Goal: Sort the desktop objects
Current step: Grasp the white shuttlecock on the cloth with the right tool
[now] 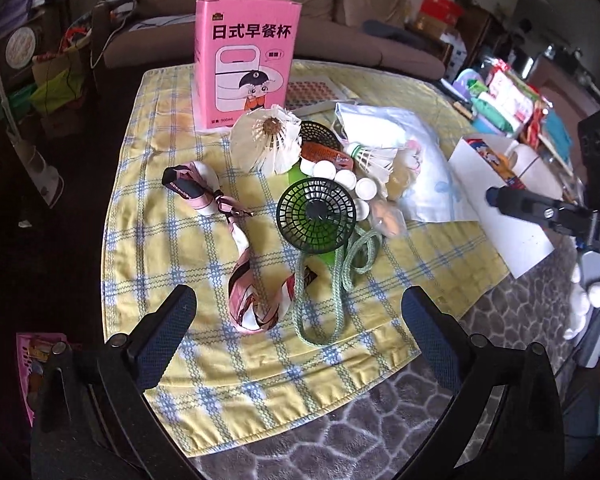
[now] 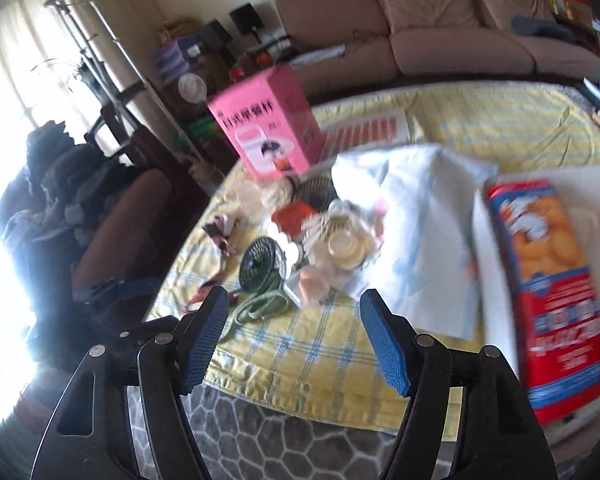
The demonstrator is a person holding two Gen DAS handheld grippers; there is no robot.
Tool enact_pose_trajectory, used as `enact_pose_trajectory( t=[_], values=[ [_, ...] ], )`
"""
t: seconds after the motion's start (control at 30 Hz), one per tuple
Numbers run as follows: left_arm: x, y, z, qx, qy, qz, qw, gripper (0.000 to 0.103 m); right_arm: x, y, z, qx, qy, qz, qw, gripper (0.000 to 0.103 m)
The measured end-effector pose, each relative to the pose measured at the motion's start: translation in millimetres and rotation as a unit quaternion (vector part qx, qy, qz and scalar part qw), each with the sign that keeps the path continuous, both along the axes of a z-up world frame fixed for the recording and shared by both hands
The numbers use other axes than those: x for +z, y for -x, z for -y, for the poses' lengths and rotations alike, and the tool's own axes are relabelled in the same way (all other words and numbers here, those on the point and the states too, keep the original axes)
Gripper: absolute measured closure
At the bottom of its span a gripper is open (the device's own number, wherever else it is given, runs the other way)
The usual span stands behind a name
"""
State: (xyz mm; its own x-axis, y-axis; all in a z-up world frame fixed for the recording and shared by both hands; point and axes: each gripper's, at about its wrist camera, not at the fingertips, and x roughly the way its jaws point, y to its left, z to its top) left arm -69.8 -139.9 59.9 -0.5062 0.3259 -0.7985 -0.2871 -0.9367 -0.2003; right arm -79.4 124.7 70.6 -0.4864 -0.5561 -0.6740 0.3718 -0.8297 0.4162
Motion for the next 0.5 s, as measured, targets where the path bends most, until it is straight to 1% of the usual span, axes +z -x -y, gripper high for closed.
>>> enact_pose_trajectory(
  t=[0.13,0.2,0.3,0.37,0.43,0.5],
  values=[
    [-3,10,6,-0.004,-0.022,0.003,0.9998,0.001,-13,10,4,-0.012,0.018,0.017,1.000,0.034],
    [-4,16,6,-0.006,-0.032,0.010,0.9994,0.001,-19,14,-1,-0.028,0.038,0.028,0.998,0.038],
    [-1,23,-2,-0.016,-0.032,0.005,0.9993,0.001,-31,20,-11,-0.058,0.084,0.054,0.993,0.040],
    [1,31,-13,-0.028,-0.028,-0.004,0.9992,0.001,-37,23,-18,-0.081,0.106,0.063,0.989,0.041],
    [0,39,-23,-0.034,-0.013,-0.009,0.9993,0.001,-35,24,-23,-0.094,0.111,0.057,0.988,0.041],
    [-1,45,-29,-0.039,-0.010,-0.008,0.9992,0.001,-30,26,-24,-0.097,0.113,0.048,0.988,0.041]
  ],
)
